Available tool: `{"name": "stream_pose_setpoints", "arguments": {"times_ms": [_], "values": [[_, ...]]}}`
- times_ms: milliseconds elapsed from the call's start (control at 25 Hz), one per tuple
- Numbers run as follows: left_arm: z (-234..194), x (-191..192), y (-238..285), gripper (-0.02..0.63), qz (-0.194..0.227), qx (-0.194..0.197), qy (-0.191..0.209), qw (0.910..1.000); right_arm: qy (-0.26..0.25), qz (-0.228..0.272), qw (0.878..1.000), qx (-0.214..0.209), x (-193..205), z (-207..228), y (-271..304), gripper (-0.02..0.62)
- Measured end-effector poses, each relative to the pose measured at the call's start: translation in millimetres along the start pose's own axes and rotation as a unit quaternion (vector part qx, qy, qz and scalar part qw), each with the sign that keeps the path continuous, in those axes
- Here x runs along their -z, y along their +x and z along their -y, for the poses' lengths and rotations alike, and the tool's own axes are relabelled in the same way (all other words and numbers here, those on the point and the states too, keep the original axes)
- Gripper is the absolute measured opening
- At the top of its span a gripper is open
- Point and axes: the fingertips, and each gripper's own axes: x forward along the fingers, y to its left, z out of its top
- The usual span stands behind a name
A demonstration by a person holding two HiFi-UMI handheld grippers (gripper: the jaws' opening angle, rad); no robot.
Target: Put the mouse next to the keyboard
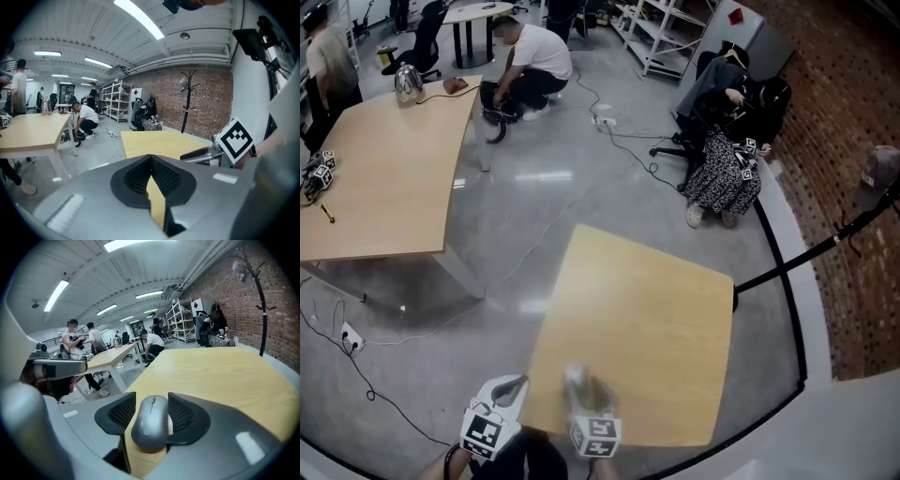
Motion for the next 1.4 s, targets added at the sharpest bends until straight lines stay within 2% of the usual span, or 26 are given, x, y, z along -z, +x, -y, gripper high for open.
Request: {"name": "stream_pose_setpoints", "arguments": {"times_ms": [160, 320, 720, 960, 1400], "values": [[-4, 1, -3, -0.001, 0.001, -0.005, -0.001, 1.0000, 0.006, -0.003, 1.000, 0.008, 4, -2, 11, 0.296], [-9, 1, -4, -0.002, 0.001, -0.007, -0.001, 1.0000, 0.006, -0.009, 1.000, 0.013, 11, -5, 19, 0.353], [-11, 5, -2, -0.002, -0.004, -0.007, -0.001, 1.0000, -0.006, -0.030, 0.999, 0.045, 26, 1, 29, 0.433], [-15, 4, -2, 0.000, -0.005, -0.009, -0.002, 0.9999, -0.018, -0.046, 0.997, 0.058, 28, 2, 34, 0.434], [-18, 5, 1, -0.001, -0.006, -0.007, 0.001, 1.0000, -0.041, -0.059, 0.995, 0.071, 34, 0, 40, 0.311]]}}
